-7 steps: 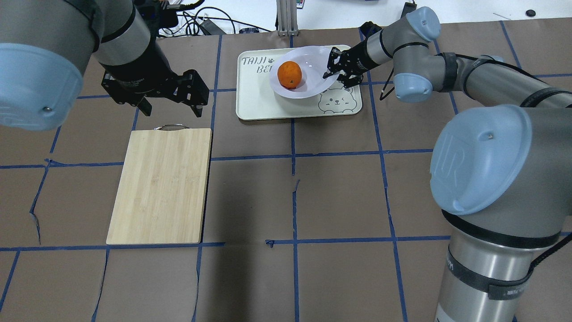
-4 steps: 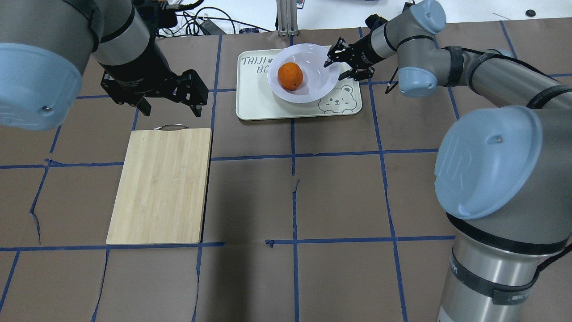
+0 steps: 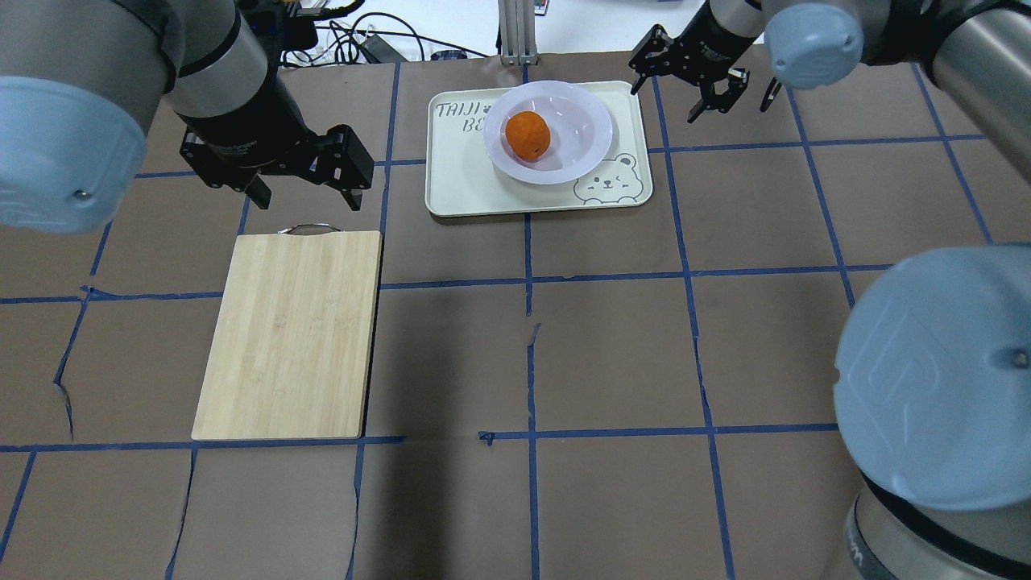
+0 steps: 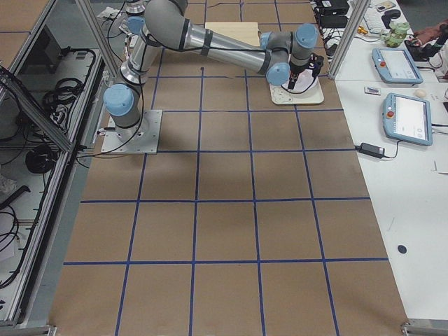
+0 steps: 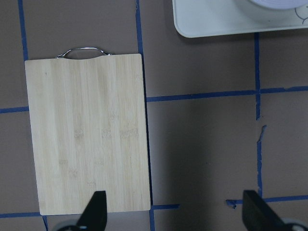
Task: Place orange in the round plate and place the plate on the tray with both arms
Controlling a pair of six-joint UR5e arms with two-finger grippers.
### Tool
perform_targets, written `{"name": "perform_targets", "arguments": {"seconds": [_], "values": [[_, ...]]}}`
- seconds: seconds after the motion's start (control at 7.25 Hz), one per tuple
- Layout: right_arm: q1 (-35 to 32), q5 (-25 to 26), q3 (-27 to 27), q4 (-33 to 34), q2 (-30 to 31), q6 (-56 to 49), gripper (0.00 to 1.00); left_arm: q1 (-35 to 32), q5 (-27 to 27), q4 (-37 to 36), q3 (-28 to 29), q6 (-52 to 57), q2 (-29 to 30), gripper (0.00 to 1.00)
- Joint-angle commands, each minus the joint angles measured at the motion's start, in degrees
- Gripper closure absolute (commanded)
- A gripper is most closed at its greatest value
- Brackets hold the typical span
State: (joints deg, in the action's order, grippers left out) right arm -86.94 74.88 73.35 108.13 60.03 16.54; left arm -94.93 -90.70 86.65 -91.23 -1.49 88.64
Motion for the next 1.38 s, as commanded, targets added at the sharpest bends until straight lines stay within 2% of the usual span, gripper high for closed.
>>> {"name": "perform_targets", "arguments": {"seconds": [0.0,0.14,0.28,0.55,0.83,1.24], "values": [[-4.88,11.13,-0.49,-11.14,8.67,-0.81,0.0,0.01,0.0,-0.07,0.0,0.0,-0.05,0.0],[-8.3,13.34,0.73,-16.23,13.31,-1.94,0.0,0.01,0.0,-0.08,0.0,0.0,0.04,0.0],[-8.95,14.76,3.27,-18.46,17.8,-4.3,0.0,0.01,0.0,-0.08,0.0,0.0,0.04,0.0],[-8.43,16.35,11.16,-17.35,25.72,-7.31,0.0,0.01,0.0,-0.08,0.0,0.0,-0.05,0.0],[-7.99,16.09,12.08,-16.11,26.98,-13.94,0.0,0.01,0.0,-0.08,0.09,0.09,-0.05,0.0],[-5.98,15.49,11.73,-16.28,29.62,-14.52,0.0,0.01,0.0,0.01,0.0,0.0,-0.05,0.0]]}}
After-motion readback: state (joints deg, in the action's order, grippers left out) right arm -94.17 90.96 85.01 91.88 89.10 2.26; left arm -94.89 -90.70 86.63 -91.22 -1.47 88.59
